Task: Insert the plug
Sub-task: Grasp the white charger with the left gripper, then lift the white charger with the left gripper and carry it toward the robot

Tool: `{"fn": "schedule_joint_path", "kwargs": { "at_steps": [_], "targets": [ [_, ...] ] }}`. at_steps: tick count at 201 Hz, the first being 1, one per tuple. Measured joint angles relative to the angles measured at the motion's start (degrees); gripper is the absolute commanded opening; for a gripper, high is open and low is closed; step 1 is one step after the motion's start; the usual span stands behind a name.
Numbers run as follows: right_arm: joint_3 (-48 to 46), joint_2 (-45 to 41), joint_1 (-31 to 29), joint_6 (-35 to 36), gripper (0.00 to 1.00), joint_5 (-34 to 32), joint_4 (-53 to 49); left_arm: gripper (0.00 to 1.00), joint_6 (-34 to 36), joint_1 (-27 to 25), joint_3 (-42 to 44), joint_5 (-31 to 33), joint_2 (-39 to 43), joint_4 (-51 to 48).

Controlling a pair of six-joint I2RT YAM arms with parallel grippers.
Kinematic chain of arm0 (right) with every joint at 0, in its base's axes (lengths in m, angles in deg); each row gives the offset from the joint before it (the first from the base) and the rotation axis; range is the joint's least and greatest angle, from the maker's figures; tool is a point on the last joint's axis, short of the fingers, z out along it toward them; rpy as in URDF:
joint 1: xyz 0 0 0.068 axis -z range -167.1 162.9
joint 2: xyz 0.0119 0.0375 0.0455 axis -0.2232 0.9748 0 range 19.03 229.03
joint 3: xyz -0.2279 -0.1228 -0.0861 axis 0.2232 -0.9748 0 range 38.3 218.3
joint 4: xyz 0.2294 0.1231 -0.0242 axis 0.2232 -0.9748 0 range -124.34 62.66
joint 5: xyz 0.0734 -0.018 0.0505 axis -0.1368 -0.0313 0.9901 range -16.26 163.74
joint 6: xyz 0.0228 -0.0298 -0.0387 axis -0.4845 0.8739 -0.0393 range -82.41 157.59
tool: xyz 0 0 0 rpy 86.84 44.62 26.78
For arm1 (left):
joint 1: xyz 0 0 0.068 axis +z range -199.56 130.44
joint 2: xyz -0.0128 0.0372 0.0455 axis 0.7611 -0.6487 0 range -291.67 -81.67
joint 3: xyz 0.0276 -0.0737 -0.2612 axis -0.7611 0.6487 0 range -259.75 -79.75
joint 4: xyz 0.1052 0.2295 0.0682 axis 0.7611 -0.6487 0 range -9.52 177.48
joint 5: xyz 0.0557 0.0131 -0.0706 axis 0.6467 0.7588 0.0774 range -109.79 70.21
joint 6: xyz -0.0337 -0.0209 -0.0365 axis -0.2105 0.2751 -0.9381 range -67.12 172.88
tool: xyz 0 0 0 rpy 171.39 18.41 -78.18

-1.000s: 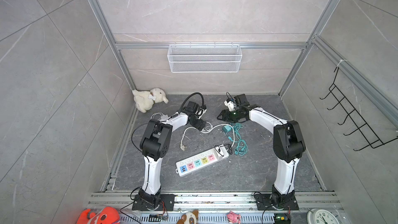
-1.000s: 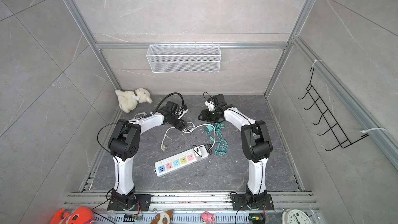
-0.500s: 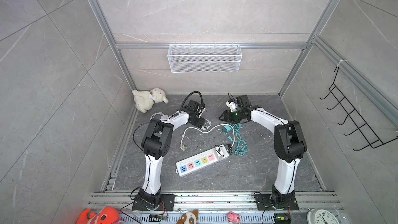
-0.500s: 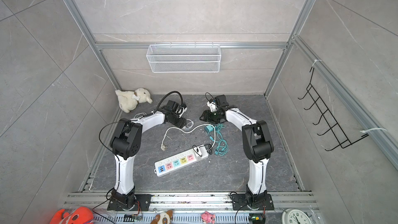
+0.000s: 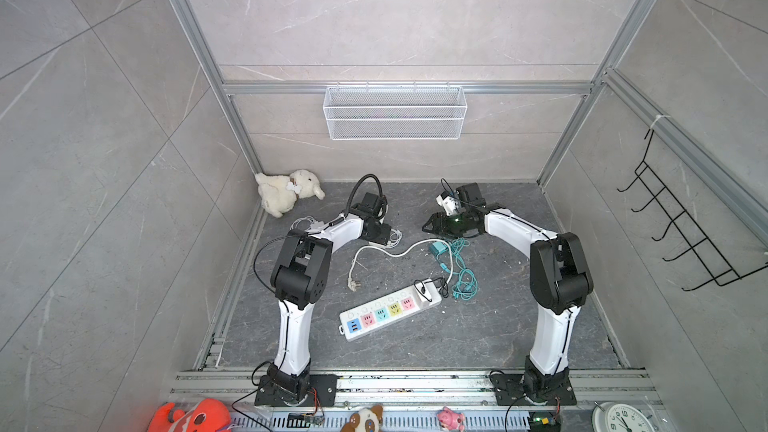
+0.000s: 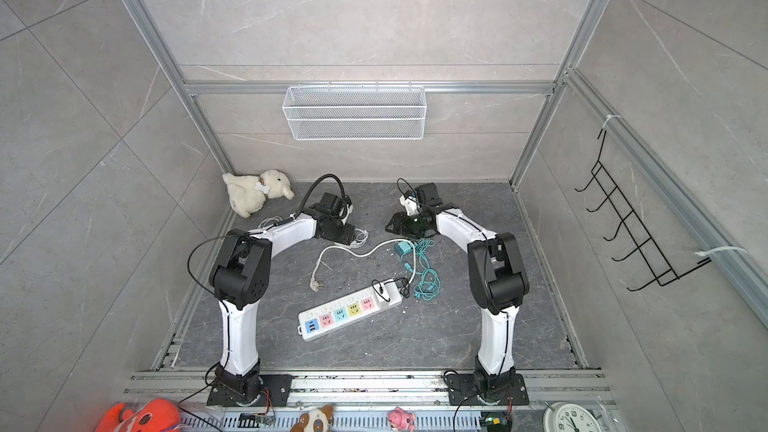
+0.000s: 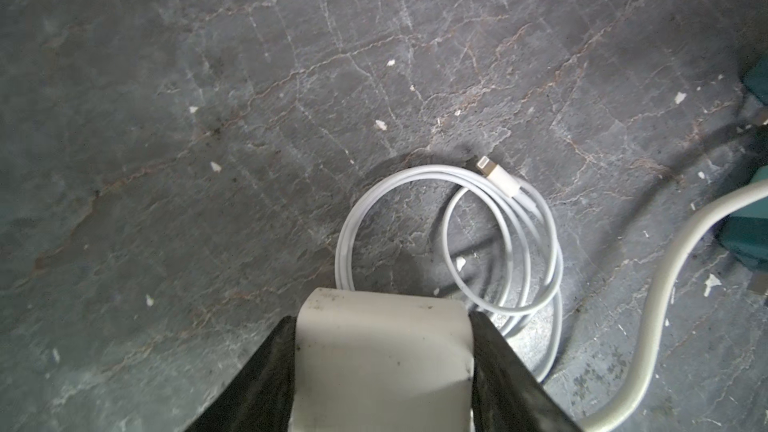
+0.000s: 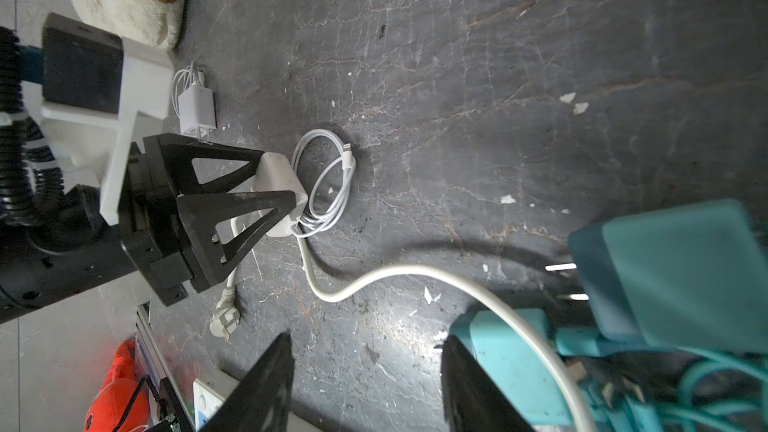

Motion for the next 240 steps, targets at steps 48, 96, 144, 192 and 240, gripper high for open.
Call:
{"fn": "schedule_joint_path", "kwargs": {
  "at_steps": [48, 96, 144, 192, 240],
  "targets": [
    [0.0, -0.4, 0.0, 0.0, 0.58, 0.7, 0.5, 0.40, -11.2, 0.0, 1.4, 1.5, 6.4, -3.4],
    [-0.6, -0.4, 0.0, 0.0, 0.58, 1.5, 1.3, 0.40, -19.8, -1.7, 7.5, 3.2, 12.0, -4.4],
    [-0.8, -0.4, 0.0, 0.0, 0.58, 2.3, 1.6, 0.44, -25.4, -4.2, 16.3, 5.0, 16.1, -4.1],
    [-0.8, -0.4, 0.0, 0.0, 0.58, 2.7, 2.0, 0.61, -28.0, -4.9, 18.8, 6.0, 16.5, -3.1],
    [-0.8, -0.4, 0.0, 0.0, 0.58, 2.7, 2.0, 0.72, -27.8, -5.3, 18.8, 6.0, 16.5, -1.1]
  ]
}}
